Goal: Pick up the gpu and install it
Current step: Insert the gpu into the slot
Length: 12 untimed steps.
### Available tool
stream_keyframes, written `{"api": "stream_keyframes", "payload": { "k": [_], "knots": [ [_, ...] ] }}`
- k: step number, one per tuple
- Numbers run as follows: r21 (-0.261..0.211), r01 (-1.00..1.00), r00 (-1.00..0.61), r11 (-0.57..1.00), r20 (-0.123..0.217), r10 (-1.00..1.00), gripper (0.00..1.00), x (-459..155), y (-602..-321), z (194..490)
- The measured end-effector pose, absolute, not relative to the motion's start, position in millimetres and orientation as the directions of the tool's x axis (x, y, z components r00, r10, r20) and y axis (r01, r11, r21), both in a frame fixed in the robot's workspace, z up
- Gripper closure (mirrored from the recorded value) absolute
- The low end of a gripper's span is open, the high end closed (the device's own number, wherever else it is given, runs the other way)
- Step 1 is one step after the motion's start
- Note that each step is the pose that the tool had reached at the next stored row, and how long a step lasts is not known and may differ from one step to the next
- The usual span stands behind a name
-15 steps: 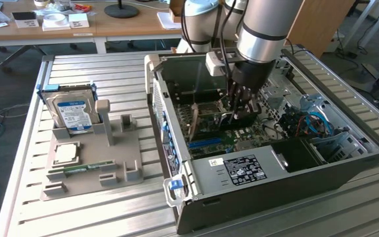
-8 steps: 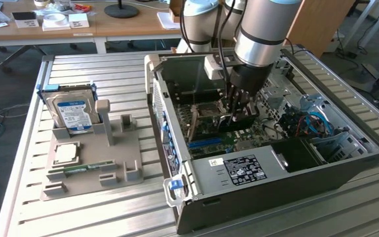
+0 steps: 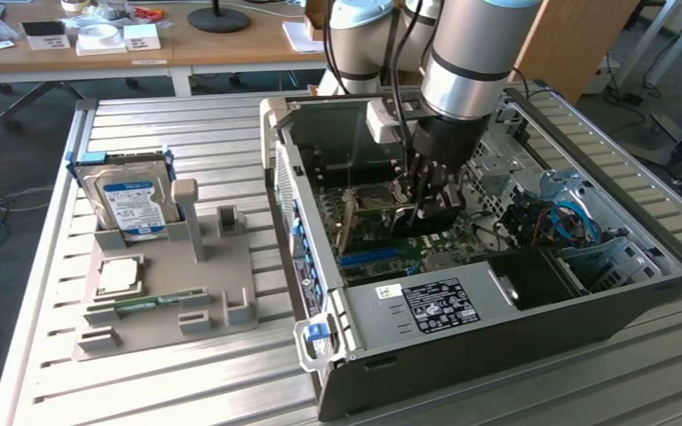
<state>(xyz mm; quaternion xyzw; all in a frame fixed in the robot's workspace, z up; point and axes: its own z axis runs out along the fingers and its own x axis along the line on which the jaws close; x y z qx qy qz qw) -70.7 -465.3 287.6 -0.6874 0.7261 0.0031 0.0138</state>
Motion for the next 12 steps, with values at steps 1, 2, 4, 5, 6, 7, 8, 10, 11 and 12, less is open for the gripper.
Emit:
{"api": "stream_keyframes", "payload": {
  "k": [1, 2, 4, 5, 6, 7, 8, 10, 11, 12],
  "knots": [
    [-0.015, -0.998, -0.055, 0.055, -0.024, -0.998, 0.73, -71.3, -465.2, 287.6],
    [-0.015, -0.998, -0.055, 0.055, -0.024, -0.998, 0.73, -71.5, -465.2, 287.6],
    [-0.015, -0.998, -0.055, 0.055, -0.024, -0.998, 0.73, -72.0, -465.2, 287.5],
    [-0.015, -0.998, -0.055, 0.055, -0.024, -0.998, 0.73, -72.1, -465.2, 287.5],
    [-0.015, -0.998, -0.055, 0.055, -0.024, -0.998, 0.73, -72.3, -465.2, 287.4],
    [-0.015, -0.998, -0.055, 0.055, -0.024, -0.998, 0.73, -72.5, -465.2, 287.4],
    [-0.015, -0.998, -0.055, 0.055, -0.024, -0.998, 0.73, -72.8, -465.2, 287.4],
    [-0.015, -0.998, -0.055, 0.055, -0.024, -0.998, 0.73, -73.0, -465.2, 287.3],
    [-0.014, -0.998, -0.055, 0.055, -0.024, -0.998, 0.73, -73.0, -465.3, 287.3],
    [-0.014, -0.998, -0.055, 0.055, -0.024, -0.998, 0.73, -73.0, -465.3, 287.3]
  ]
}}
